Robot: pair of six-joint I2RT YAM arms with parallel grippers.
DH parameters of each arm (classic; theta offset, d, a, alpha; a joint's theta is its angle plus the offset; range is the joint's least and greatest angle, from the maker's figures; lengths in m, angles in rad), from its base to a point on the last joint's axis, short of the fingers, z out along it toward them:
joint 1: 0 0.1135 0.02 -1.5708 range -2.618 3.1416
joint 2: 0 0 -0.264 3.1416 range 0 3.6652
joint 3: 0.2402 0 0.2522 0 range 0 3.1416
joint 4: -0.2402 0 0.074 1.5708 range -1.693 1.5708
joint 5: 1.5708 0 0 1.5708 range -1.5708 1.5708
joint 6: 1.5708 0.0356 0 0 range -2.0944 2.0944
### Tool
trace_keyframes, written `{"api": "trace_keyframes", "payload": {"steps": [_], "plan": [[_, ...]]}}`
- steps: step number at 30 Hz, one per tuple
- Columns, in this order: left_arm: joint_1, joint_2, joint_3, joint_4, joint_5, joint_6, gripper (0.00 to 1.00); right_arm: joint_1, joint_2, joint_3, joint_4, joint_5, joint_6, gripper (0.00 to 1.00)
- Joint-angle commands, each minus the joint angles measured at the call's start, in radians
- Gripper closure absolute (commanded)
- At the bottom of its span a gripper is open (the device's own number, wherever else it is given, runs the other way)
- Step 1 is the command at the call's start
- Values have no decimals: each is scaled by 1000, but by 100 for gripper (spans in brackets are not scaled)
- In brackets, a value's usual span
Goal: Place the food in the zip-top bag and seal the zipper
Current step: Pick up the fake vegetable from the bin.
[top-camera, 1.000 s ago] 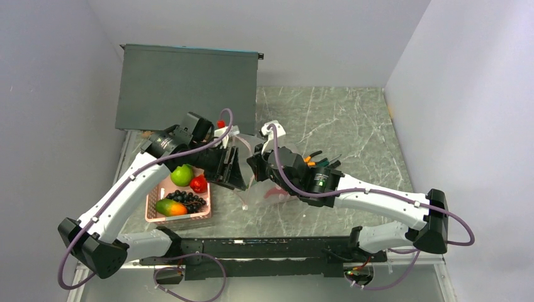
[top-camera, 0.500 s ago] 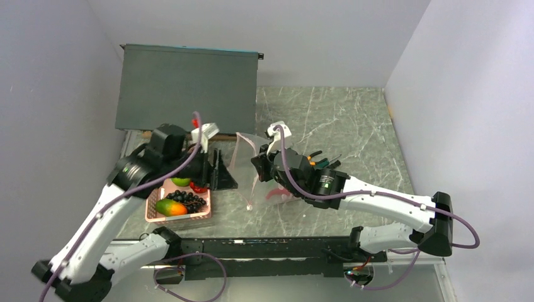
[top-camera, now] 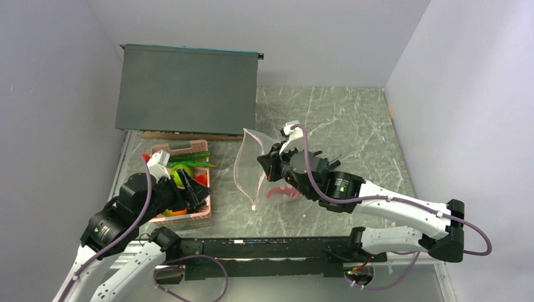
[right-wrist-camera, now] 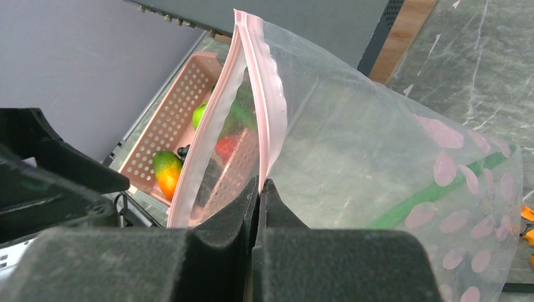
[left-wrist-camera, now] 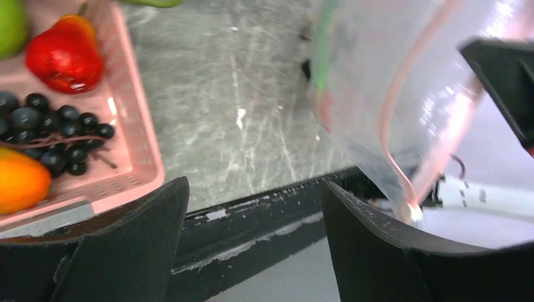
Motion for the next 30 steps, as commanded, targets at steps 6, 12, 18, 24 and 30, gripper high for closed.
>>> {"api": "trace_keyframes", "payload": {"steps": [6,12,18,24,30], "plan": [[-3,-58,-207,135,-382,-383,27,4,-11,-18,40,2,29,100],[-3,56,-280,250,-504,-524,34,5,-13,-24,36,7,24,100],[40,165,-313,392,-546,-609,28,5,-21,-26,34,7,22,100],[195,270,-384,560,-345,-689,20,5,-32,-34,33,4,25,100],[283,384,-442,756,-222,-730,17,5,-54,-45,38,16,17,100]]}}
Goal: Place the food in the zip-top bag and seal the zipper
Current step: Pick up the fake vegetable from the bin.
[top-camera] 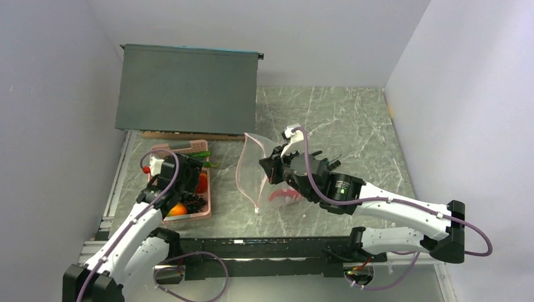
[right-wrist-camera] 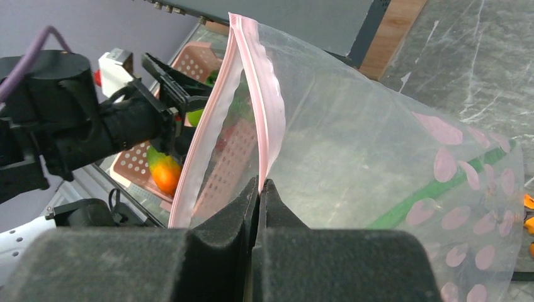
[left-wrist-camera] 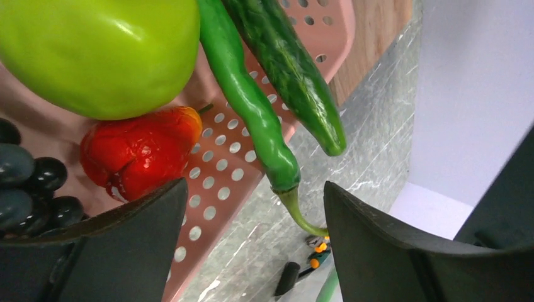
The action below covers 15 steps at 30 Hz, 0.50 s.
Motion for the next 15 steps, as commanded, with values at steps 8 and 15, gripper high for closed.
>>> {"api": "trace_keyframes", "payload": {"steps": [8,15], "plan": [[40,174,-12,286,108,-93,40,4,-46,-20,60,6,-5,100],[40,164,-52,274,67,-131,59,4,-48,-25,65,5,8,100]]}}
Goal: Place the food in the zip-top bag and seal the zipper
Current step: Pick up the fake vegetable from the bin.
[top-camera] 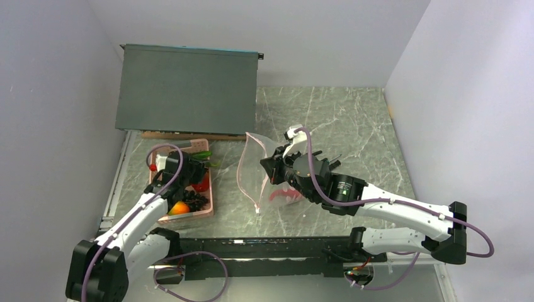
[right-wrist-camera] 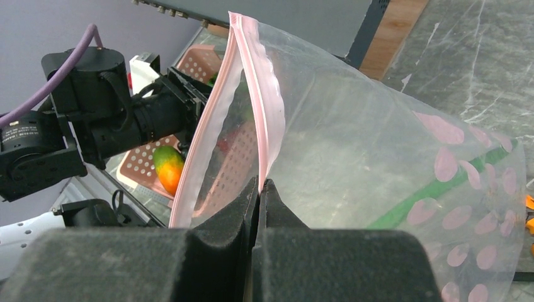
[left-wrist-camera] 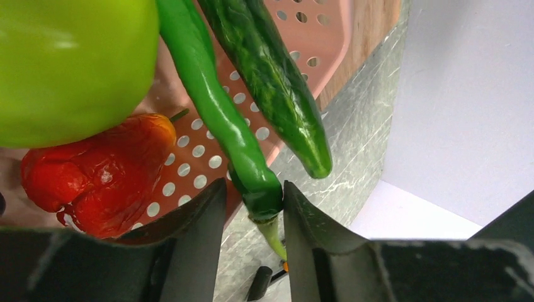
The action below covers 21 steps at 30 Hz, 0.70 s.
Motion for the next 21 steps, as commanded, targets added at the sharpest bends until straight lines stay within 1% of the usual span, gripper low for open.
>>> {"api": "trace_keyframes", "payload": {"steps": [1,5,7,11,14,16,21], "plan": [[3,-42,-31,35,-34,-51,63,5,-26,-11,60,5,8,100],[4,-93,-44,0,-69,-38,79,5,-18,-7,61,6,9,100],[5,-123,-44,-30,-84,-34,85,5,-10,-1,55,7,11,100],[6,-200,-27,-120,-102,-19,86,5,-9,0,54,6,19,100],[5,-287,-26,-168,-86,-35,85,4,-9,-2,59,5,23,100],[5,-341,-12,-210,-71,-22,87,4,-5,3,54,5,25,100],[5,-457,90,-431,-34,72,92,4,2,9,55,0,28,100]]}}
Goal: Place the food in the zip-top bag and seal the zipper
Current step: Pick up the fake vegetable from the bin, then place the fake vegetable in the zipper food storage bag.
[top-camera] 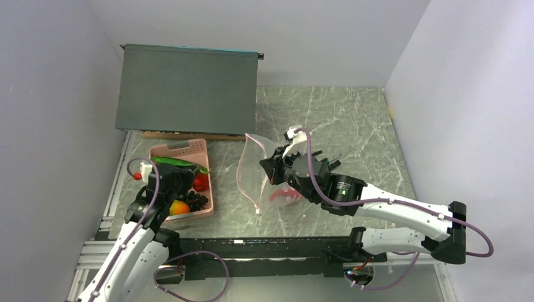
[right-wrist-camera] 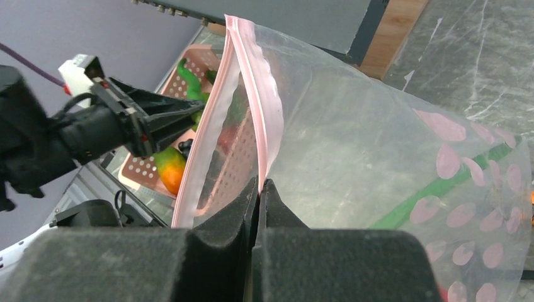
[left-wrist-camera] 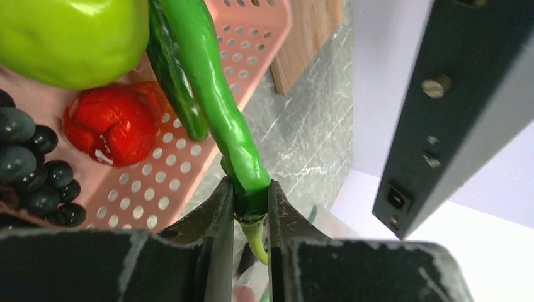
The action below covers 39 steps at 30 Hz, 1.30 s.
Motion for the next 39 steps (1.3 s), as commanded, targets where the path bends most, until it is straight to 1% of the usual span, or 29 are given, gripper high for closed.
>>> {"api": "trace_keyframes", "payload": {"steps": [1,4,6,8,11,12,13,15,17,18,22,24,27,29,32,35,37,39], "plan": [[5,-99,109,-211,43,86,93,4,3,19,48,-1,12,100],[5,-184,140,-280,141,161,94,4,10,27,46,-1,9,100],[5,-242,175,-334,211,245,95,4,12,32,44,0,5,100],[5,-281,238,-419,258,349,100,5,13,35,45,4,0,100],[5,-310,386,-670,222,420,100,4,21,43,43,11,-5,100],[5,-322,434,-728,206,449,100,5,25,46,43,12,-6,100],[5,-340,474,-765,204,490,100,5,28,48,42,12,-8,100],[5,-361,556,-755,259,601,100,3,38,59,34,14,-10,100],[5,-333,637,-774,312,700,100,5,46,73,24,12,-10,100],[5,-298,680,-809,326,750,100,4,49,77,20,9,-9,100],[5,-95,801,-975,398,922,100,4,66,88,8,4,-5,100],[5,-52,801,-966,444,977,100,4,77,99,-5,14,0,100],[5,-17,767,-911,534,1008,100,4,89,111,-33,57,22,100],[4,13,757,-905,567,1027,100,4,94,113,-45,89,31,100],[2,28,781,-885,598,1050,100,5,99,111,-44,113,26,100],[-8,60,813,-867,676,1069,100,3,113,116,-34,128,16,100],[-37,80,828,-850,693,1073,100,4,128,130,-38,133,8,100],[-94,96,833,-837,691,1066,100,3,141,142,-43,144,-2,100]]}}
